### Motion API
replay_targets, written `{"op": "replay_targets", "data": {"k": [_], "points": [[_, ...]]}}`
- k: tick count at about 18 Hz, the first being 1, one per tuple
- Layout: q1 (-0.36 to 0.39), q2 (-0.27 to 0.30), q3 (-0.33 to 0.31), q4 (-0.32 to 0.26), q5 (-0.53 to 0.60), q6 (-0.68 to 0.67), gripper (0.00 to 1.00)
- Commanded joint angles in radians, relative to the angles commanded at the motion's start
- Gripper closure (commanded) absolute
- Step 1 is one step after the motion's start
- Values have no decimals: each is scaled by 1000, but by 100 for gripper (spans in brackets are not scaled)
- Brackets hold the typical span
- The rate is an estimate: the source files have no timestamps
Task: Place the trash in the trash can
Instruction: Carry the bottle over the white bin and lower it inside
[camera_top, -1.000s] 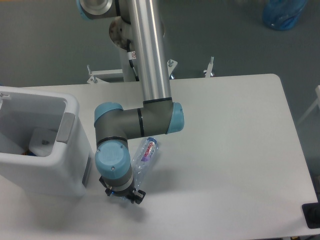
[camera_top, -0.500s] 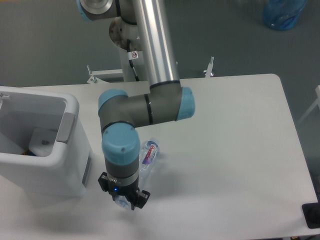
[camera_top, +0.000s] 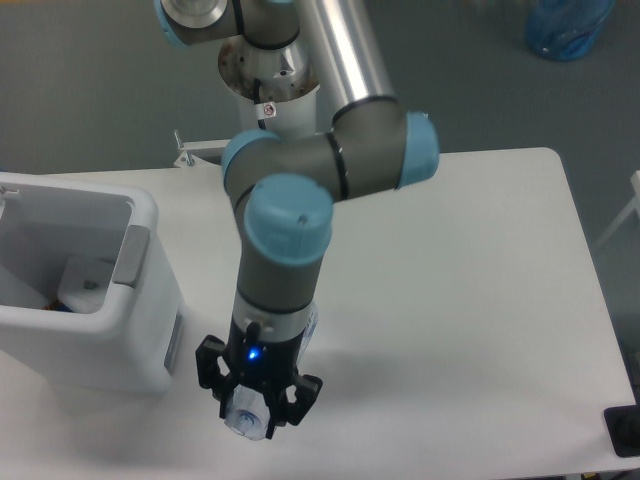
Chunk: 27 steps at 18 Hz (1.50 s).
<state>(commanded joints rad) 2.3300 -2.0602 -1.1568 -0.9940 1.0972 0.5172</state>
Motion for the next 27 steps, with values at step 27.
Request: {"op": "replay_targets", "data": {"k": [27], "points": [[-123,153,-58,161,-425,-275,55]]}}
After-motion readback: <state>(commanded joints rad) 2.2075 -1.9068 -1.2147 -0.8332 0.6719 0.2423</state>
